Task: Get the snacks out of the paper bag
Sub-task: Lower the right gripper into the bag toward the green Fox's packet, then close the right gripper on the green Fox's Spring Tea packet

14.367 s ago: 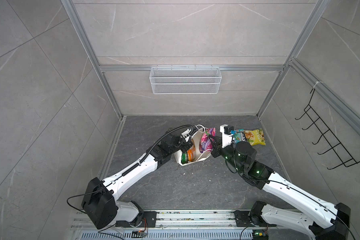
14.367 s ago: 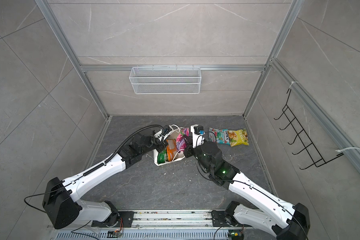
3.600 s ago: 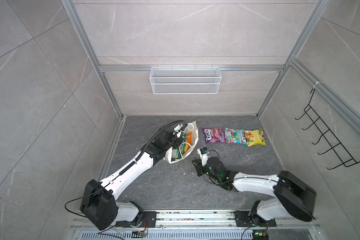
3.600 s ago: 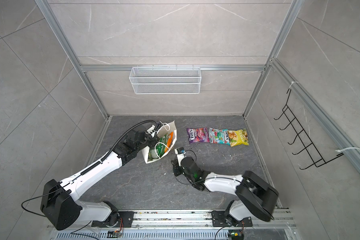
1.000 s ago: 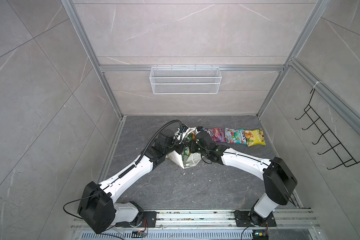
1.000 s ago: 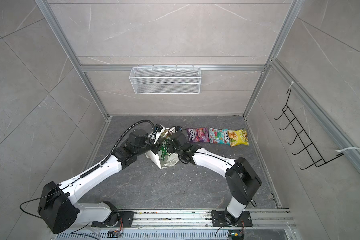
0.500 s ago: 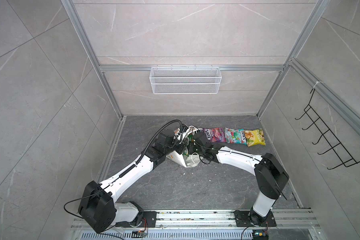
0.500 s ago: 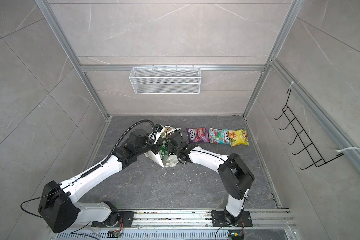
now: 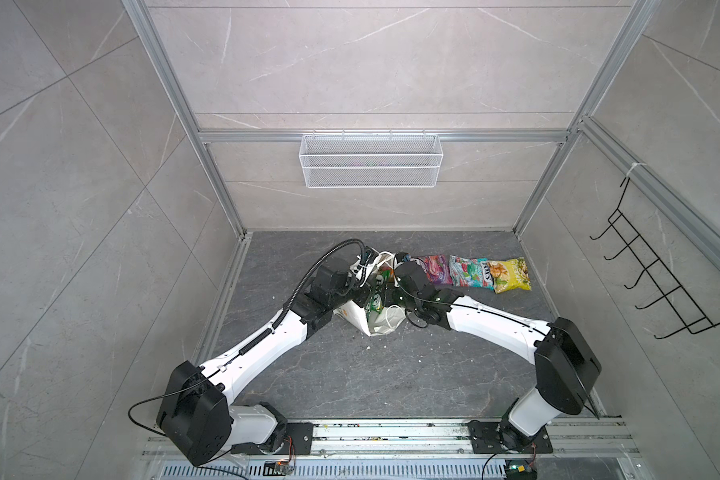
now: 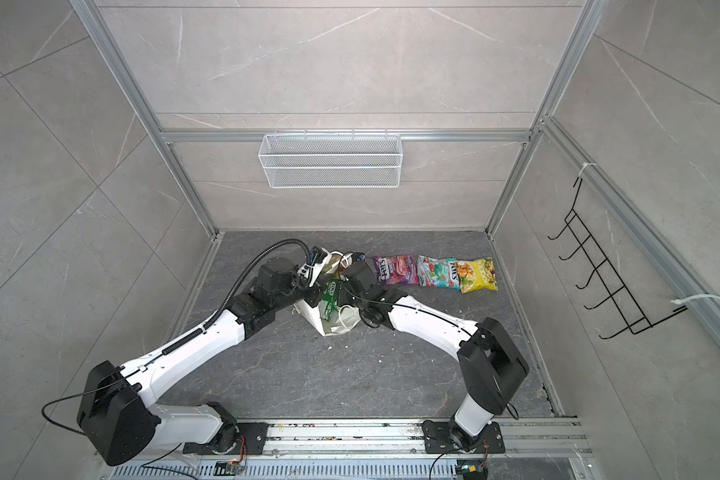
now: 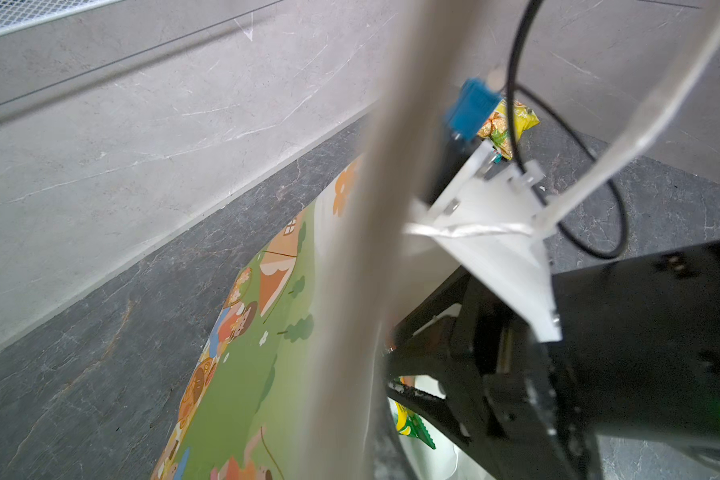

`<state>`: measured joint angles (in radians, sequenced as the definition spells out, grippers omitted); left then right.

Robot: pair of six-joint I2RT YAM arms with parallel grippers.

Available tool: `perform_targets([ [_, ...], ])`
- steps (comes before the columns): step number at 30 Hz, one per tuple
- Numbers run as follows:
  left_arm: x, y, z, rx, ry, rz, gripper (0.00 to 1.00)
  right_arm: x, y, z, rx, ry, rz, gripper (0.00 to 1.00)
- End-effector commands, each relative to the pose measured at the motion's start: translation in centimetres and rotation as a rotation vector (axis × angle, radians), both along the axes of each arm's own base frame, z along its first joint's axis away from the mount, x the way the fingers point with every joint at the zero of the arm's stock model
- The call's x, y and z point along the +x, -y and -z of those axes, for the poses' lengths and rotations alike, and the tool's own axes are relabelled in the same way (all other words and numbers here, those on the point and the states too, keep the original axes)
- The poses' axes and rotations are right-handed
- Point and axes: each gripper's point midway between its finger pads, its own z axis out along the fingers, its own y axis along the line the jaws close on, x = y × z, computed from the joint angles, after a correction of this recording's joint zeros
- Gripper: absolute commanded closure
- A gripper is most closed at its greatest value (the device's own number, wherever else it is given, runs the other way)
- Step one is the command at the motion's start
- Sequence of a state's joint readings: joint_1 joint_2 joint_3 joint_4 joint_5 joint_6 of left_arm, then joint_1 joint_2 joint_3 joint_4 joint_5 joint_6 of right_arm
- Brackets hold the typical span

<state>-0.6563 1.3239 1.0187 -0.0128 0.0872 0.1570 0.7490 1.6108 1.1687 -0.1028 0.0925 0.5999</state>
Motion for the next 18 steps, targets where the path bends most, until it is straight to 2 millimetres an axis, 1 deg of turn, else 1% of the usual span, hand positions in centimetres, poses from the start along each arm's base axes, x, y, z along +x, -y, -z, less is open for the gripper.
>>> perform_targets([
  [1, -0.1, 0.9, -2.1, -0.05, 0.064, 0.04, 1.0, -0.3, 1.8, -5.4, 0.035, 0.13, 0.012, 0.65],
  [3, -0.1, 0.9, -1.8, -0.048, 0.061, 0.04, 1.0, -0.9, 2.1, -6.9, 0.046, 0.158, -0.008, 0.65],
  [6, -0.1, 1.0, -1.8, -0.049, 0.061, 0.04, 1.0, -1.3, 2.5, -7.7, 0.047, 0.168, -0.021, 0.68],
  [9, -0.1, 1.0, -1.9, -0.054, 0.064, 0.039, 1.0, -1.1, 2.7, -7.6, 0.063, 0.126, -0.012, 0.71],
  [12, -0.1, 0.9, -2.0, -0.054, 0.062, 0.038, 1.0, -1.6, 1.7, -7.3, 0.111, 0.066, -0.036, 0.73],
  [15, -0.1, 0.9, -1.9, -0.052, 0.062, 0.036, 1.0, -2.1, 0.3, -6.2, 0.153, 0.016, -0.068, 0.77],
  [18, 0.0, 0.9, -1.9, -0.052, 0.06, 0.033, 1.0, -2.4, -0.3, -5.0, 0.174, 0.02, -0.063, 0.79],
])
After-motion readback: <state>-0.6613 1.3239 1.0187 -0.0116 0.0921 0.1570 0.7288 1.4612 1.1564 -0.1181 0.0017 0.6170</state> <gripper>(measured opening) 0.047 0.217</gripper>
